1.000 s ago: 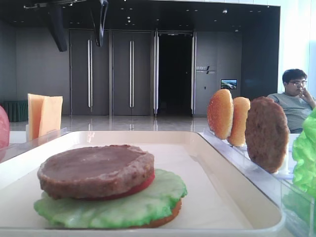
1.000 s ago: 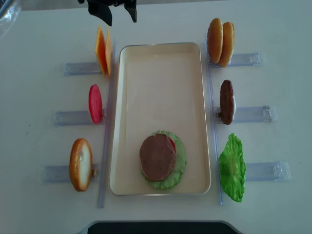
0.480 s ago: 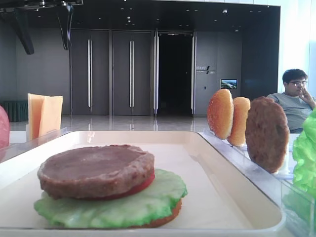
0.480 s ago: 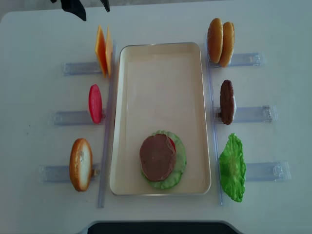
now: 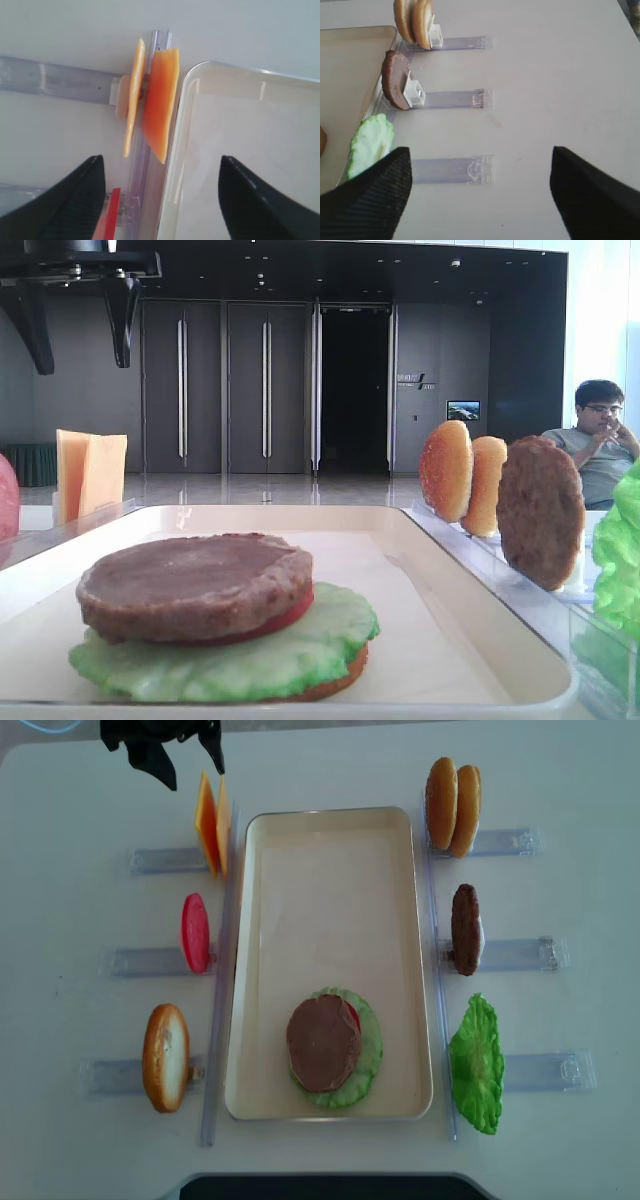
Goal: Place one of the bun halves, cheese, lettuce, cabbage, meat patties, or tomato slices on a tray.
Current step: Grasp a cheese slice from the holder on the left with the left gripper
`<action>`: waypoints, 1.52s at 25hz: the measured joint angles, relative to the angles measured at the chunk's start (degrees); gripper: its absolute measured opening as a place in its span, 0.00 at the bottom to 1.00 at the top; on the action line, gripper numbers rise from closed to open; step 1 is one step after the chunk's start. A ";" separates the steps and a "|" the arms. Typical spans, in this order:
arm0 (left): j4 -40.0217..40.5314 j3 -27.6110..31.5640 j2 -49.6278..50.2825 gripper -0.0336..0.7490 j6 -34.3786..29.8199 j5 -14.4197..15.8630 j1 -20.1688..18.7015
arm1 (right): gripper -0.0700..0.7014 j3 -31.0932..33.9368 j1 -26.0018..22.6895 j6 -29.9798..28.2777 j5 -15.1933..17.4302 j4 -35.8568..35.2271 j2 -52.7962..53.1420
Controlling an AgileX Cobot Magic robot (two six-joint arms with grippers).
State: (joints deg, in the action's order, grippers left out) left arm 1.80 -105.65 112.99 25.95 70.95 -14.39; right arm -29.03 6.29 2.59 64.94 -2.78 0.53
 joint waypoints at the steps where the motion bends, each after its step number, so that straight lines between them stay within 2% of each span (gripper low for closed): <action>1: 0.22 0.00 0.22 0.73 0.00 0.00 0.00 | 0.79 0.00 0.00 0.00 0.00 0.00 0.00; 8: 0.10 0.00 2.27 0.73 0.00 -0.36 0.00 | 0.79 0.00 0.00 0.00 0.00 0.00 0.00; 21: -4.86 0.11 6.22 0.73 -1.20 -7.92 0.00 | 0.79 0.00 0.00 0.00 0.00 0.00 0.00; 25: -5.38 0.18 7.26 0.73 -2.12 -8.21 0.00 | 0.79 0.00 0.00 0.00 0.00 0.00 0.00; 38: -3.28 0.18 7.73 0.73 -2.52 -6.41 0.00 | 0.79 0.00 0.00 0.00 0.00 0.00 0.00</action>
State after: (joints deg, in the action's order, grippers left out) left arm -1.48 -105.48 120.72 23.43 64.54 -14.39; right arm -29.03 6.29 2.59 64.94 -2.78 0.53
